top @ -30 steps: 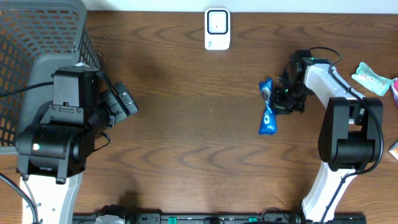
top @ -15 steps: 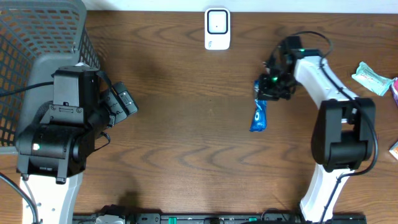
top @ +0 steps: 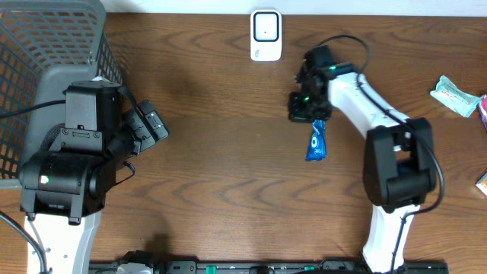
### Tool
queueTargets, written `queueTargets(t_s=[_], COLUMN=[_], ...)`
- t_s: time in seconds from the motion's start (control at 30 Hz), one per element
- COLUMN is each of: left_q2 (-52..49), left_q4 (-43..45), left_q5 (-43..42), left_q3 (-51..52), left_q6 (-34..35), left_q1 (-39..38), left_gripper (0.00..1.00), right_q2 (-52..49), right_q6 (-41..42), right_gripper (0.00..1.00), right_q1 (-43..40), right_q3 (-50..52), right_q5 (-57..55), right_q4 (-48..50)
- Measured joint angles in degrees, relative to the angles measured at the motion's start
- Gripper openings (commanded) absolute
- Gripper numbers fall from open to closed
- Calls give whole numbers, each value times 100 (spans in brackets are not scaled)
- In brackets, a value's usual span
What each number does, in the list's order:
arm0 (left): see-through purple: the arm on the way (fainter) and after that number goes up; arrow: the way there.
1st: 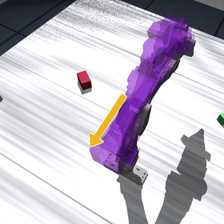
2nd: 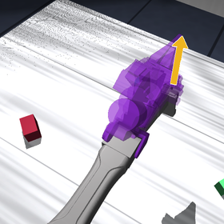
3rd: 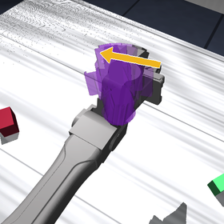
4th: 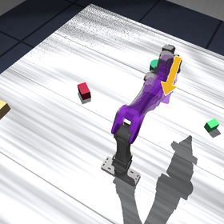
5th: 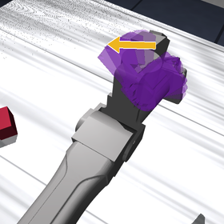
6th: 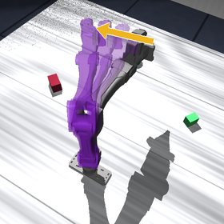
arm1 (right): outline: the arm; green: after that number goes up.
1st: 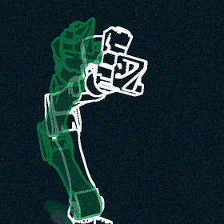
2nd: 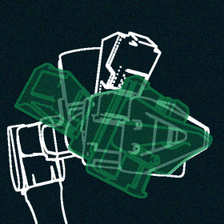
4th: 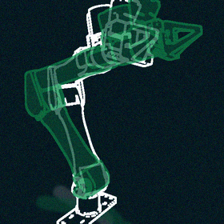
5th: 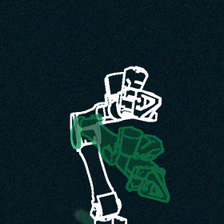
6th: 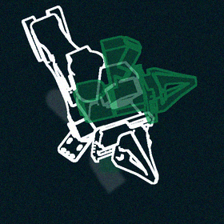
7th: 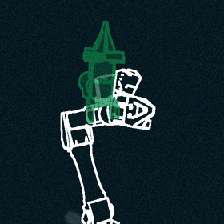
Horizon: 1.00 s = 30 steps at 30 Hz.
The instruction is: Scan the item barcode
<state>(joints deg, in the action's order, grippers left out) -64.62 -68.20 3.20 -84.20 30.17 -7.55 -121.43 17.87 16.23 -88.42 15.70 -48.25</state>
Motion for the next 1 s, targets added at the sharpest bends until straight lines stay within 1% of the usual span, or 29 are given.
queueTargets(t_s=[0.07, 0.13, 0.23, 0.37, 0.4, 0.47, 0.53, 0.6, 0.73, 0.87, 1.0], left_q2=[0, 0, 0, 0, 0, 0, 0, 0, 0, 0, 0], left_q4=[-2, 0, 0, -4, 0, 0, 0, 0, 0, -4, -2], left_q5=[0, 0, 0, 0, 0, 0, 0, 0, -2, 0, -2], left_q3=[0, 0, 0, 0, 0, 0, 0, 0, 0, 0, 0], left_q6=[0, 0, 0, 0, 0, 0, 0, 0, 0, 0, 0], left_q1=[0, 0, 0, 0, 0, 0, 2, 0, 0, 0, 0], left_gripper=[98, 98, 98, 98, 98, 98, 98, 98, 98, 98, 98], right_q2=[-153, -247, -247, -138, -55, 153, 380, 522, 546, 522, 490], right_q6=[68, 96, 98, -63, -98, -160, -216, -223, -243, -245, -245], right_gripper=[1, 1, 2, 4, 7, 15, 15, 11, 1, 1, 1], right_q1=[170, 352, 380, 153, 79, -111, -339, -560, -931, -1049, -1025], right_q3=[0, -2, -369, -1217, -1390, -1657, -1805, -1838, -1539, -697, 109], right_q5=[-7, -31, -232, -544, -658, -944, -1237, -1438, -1657, -1652, -1333], right_q4=[138, 70, -634, -1475, -1641, -1910, -2087, -2256, -2317, -1869, -1102])
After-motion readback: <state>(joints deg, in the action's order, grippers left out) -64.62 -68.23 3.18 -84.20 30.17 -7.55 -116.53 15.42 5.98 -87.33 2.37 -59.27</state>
